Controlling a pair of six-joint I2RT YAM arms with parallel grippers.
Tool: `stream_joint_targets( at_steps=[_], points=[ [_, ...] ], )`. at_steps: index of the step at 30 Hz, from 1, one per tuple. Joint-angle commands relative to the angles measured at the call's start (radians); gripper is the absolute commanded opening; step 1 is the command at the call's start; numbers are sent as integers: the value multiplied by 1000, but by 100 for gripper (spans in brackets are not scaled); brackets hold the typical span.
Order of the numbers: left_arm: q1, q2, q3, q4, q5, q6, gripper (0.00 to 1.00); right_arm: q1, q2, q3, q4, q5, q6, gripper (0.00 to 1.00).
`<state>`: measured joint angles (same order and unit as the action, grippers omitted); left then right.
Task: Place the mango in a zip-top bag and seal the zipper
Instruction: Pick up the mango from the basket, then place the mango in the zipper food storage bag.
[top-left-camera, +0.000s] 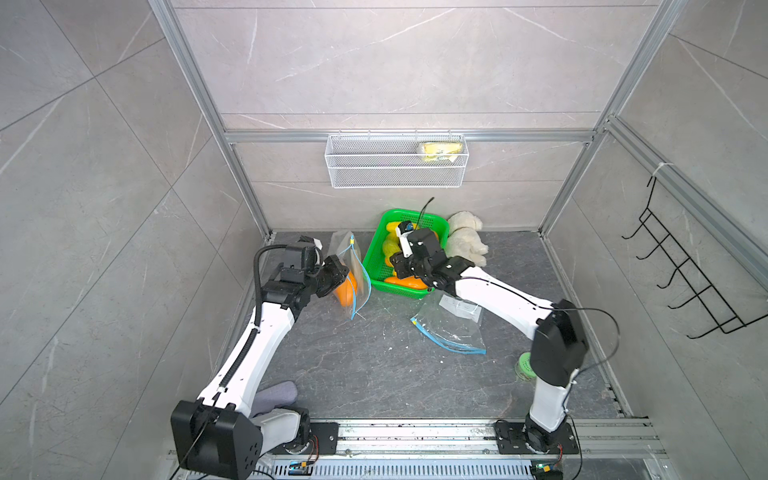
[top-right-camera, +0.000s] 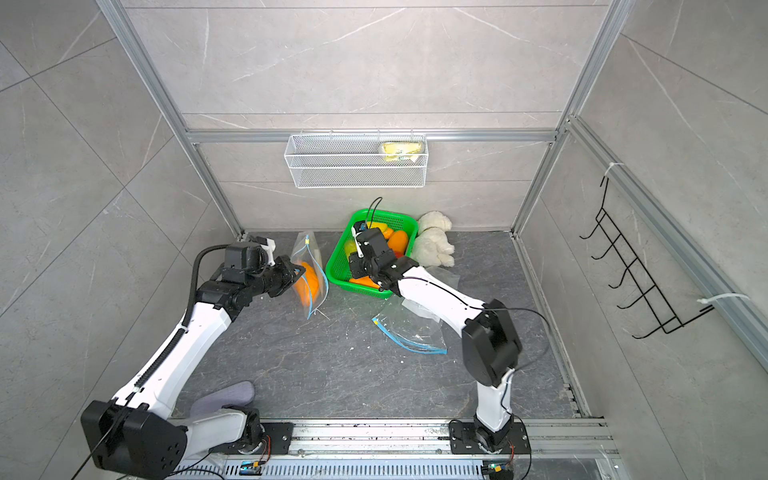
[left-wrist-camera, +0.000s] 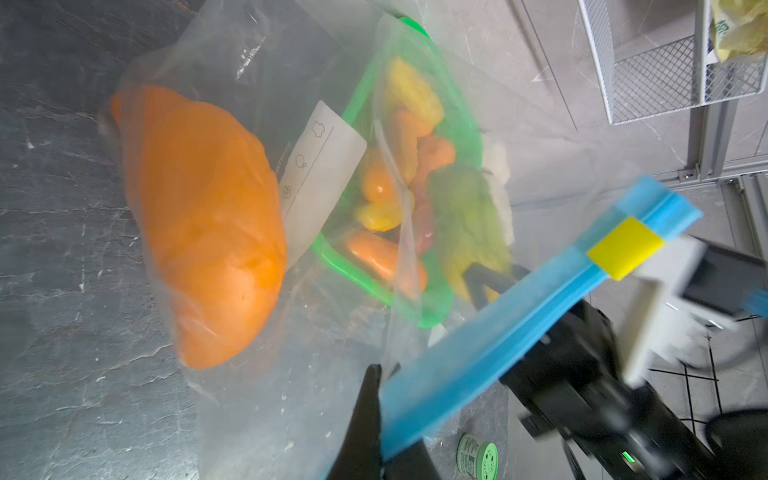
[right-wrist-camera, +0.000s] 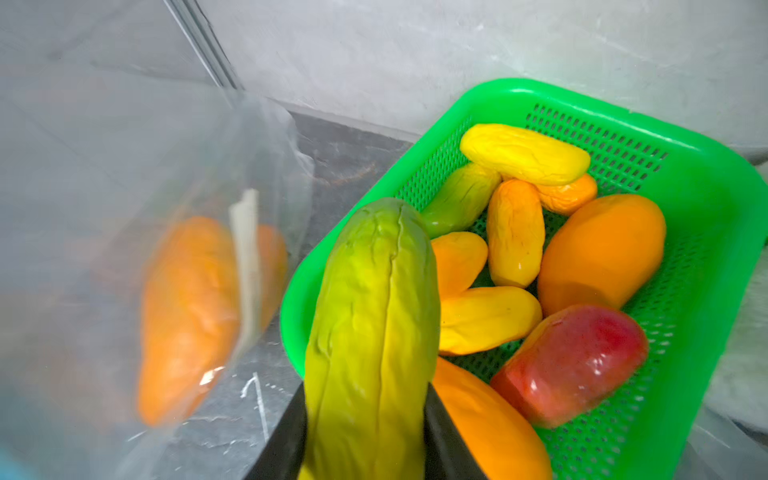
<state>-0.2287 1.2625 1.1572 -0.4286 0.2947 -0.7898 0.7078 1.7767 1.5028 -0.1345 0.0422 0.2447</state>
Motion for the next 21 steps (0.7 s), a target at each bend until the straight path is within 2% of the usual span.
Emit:
stream_joint_targets(
  at_steps=[1,4,7,13,16,18,21],
  points=[
    [-17,38,77,60,20,-12,0,26,-142,-173,311,-172,56,4],
    [-21,57,105,58,15,-7,0,53,-198,-263,448,-276,80,3],
    [-20,66,131,45,15,-3,0,85,-179,-266,484,-331,89,3],
    [-21,53,145,35,26,2,0,110,-81,-213,435,-251,82,3],
    [-21,33,147,15,25,13,0,109,-36,-148,342,-182,65,3],
    [-21,20,148,0,17,20,0,109,-14,-123,324,-165,58,3],
    [-21,-1,148,-20,2,28,0,109,48,-22,199,-152,49,3]
  ],
)
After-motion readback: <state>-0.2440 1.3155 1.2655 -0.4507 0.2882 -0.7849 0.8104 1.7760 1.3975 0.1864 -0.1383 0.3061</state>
